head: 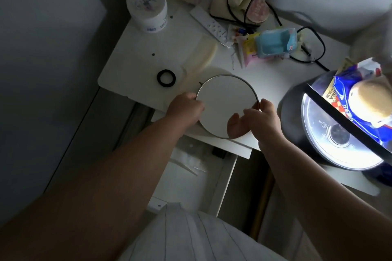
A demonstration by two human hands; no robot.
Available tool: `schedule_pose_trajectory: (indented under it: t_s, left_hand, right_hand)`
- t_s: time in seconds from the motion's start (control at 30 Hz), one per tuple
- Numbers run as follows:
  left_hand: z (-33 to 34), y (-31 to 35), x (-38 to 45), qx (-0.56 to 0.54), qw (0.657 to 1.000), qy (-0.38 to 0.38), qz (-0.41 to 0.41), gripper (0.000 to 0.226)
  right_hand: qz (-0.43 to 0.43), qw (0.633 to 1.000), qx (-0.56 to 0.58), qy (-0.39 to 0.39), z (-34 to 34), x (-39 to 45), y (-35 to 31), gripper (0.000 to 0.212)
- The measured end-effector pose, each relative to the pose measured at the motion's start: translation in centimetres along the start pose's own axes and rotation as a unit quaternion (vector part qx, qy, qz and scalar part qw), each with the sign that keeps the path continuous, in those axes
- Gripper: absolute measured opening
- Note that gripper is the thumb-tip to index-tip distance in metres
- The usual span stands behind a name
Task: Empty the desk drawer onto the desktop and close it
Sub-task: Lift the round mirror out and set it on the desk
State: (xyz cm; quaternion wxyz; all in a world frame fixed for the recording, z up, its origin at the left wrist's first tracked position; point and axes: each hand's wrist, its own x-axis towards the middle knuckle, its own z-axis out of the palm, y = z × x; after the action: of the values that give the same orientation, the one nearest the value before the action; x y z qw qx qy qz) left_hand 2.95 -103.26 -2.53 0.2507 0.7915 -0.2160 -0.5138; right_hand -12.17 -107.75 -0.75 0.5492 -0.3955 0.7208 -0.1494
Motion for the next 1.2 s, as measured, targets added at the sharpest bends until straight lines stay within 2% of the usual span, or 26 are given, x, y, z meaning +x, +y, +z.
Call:
schedule_pose_trajectory:
  t_s: [0.1, 0.5, 0.6, 0.7, 0.77, 0.8, 0.87, 0.9, 1.0, 1.1, 1.2]
  left_hand:
    - [0.2, 0.0, 0.3, 0.002, 1.0, 0.002, -0.008, 0.041]
    - [0.4, 0.1, 0.2, 0.003, 1.0, -0.013, -0.004, 0.034]
    - [0.5, -0.1, 0.0, 0.001, 1.0, -0.021, -0.002, 0.039]
    - [0.3, -0.5, -0.5, -0.013, 1.0, -0.016, -0.009, 0.023]
    - [0.0, -1.2, -1.0, -0.032, 0.999, -0.015, -0.014, 0.021]
    - [-0.1, -1.8, -1.3, -0.04, 0.999, -0.019, -0.015, 0.033]
    - [-0.5, -3.1, -2.3, -0.07, 0.997, -0.015, -0.03, 0.066]
    - [-0.9, -3.9, -3.1, -0.081, 0.996, -0.012, -0.039, 0.068]
    - [-2.1, -7.4, -5.2, -0.084, 0.995, -0.003, -0.057, 0.044]
    - [-3.7, -12.0, -7.0, -0.031, 0.995, 0.043, -0.086, 0.043]
    - [-5.1, -16.4, -8.7, -0.006, 0.989, 0.064, -0.132, 0.043]
  right_hand:
    - [-0.002, 1.0, -0.012, -0.001, 0.0, 0.2, -0.2, 0.038]
    - [-0.031, 0.996, -0.074, 0.027, 0.1, 2.1, 0.3, 0.028]
    - [-0.043, 0.996, -0.069, 0.024, -0.1, 2.1, 0.2, 0.027]
    - [-0.037, 0.999, -0.017, 0.01, -0.6, 1.5, 0.0, 0.024]
    - [-0.049, 0.998, -0.022, 0.017, -1.0, 0.9, 0.5, 0.033]
    - [-0.063, 0.997, -0.04, 0.022, -1.2, 0.6, 1.0, 0.04]
    - [-0.079, 0.994, -0.072, 0.035, -1.5, -0.4, 2.4, 0.053]
    - [-0.083, 0.993, -0.076, 0.039, -1.6, -1.1, 3.3, 0.056]
    - [-0.076, 0.994, -0.069, 0.048, -1.7, -4.2, 7.0, 0.055]
    - [-0.041, 0.995, -0.075, 0.049, -1.6, -7.7, 11.9, 0.047]
    - [0.028, 0.996, -0.084, 0.015, -0.8, -11.0, 16.7, 0.051]
